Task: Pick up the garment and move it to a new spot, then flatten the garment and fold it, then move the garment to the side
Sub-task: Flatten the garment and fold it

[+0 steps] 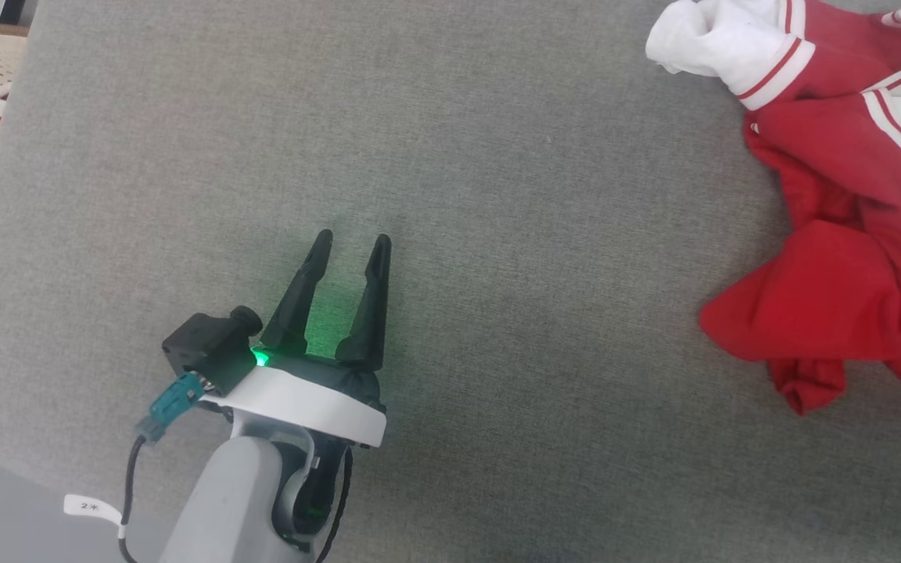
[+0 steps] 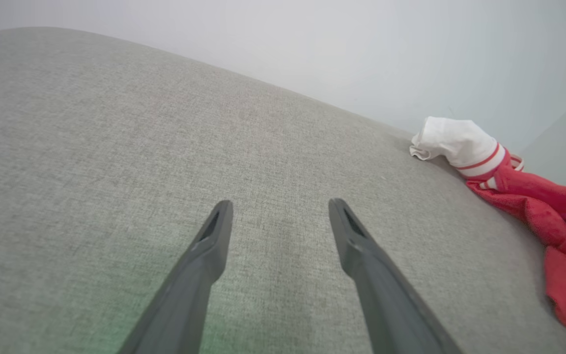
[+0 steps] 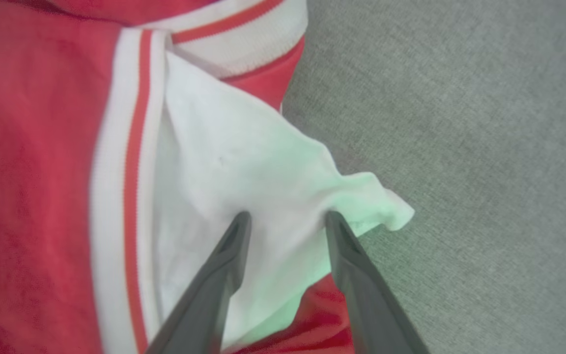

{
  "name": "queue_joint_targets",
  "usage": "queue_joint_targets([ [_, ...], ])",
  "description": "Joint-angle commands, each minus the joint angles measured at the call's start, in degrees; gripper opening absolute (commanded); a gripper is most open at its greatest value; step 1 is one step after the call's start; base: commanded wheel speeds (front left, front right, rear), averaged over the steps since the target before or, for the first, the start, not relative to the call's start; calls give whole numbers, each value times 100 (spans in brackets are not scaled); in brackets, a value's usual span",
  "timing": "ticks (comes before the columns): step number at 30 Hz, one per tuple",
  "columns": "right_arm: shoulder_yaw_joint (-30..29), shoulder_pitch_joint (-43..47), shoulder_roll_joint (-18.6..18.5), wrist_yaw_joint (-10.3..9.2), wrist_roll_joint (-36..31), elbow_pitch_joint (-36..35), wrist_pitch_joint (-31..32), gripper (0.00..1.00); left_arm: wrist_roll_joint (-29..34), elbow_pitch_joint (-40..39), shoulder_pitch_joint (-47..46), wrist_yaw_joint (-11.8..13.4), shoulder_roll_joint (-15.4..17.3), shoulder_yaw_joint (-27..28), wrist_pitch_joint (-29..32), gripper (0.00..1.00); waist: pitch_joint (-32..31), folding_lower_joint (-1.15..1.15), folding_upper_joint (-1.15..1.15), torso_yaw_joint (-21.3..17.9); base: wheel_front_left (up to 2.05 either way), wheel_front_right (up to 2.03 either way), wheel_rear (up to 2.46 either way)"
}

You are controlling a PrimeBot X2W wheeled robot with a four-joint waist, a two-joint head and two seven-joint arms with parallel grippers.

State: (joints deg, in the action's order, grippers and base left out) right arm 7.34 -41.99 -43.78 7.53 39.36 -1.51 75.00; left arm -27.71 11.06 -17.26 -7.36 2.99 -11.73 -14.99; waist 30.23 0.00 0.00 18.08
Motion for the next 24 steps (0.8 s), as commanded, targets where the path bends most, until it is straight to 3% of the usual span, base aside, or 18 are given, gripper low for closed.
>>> queue_joint_targets([
  [1,-13,47,-45,-8,41,-21,-3,0,6,-13,34,-18,-12,30,-27,100,-9,0,0,-13,0,0,0],
  [14,-637,317,-44,-7,131,-91,-767,0,319,-30,-134,-18,-9,173,-28,100,-7,0,0,-568,0,0,0],
  [24,-1965,651,-415,-7,-563,725,-1878,0,529,-62,-215,-18,-10,226,-27,100,134,0,0,-783,0,0,0],
])
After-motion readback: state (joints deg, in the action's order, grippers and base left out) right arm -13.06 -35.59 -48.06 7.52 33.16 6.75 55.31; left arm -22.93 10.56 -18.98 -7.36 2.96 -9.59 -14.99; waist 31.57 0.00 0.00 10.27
